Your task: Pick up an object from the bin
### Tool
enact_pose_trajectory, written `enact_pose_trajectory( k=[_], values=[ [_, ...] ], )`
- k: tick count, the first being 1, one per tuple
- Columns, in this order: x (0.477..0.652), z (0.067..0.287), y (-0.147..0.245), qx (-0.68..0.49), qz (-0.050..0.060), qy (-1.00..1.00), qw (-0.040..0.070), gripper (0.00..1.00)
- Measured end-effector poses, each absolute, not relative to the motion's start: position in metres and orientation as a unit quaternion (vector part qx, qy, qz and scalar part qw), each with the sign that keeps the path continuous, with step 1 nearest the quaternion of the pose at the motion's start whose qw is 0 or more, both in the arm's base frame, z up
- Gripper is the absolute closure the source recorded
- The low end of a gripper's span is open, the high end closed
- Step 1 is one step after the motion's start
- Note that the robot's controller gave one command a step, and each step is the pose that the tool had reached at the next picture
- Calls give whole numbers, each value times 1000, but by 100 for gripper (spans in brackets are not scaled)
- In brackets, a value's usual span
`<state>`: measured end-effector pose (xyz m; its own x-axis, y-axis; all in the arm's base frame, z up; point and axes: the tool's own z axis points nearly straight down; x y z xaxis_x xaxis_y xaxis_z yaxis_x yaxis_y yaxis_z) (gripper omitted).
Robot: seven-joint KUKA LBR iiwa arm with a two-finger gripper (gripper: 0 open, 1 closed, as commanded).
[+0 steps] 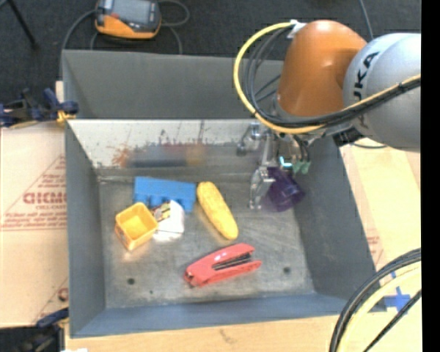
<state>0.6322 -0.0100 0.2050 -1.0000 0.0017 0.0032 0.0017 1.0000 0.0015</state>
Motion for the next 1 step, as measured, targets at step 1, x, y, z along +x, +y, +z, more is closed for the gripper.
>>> enact_pose_trajectory(
  k=[1],
  values=[
    [634, 210, -10, -1, -1, -1000, -3, 0]
  ],
)
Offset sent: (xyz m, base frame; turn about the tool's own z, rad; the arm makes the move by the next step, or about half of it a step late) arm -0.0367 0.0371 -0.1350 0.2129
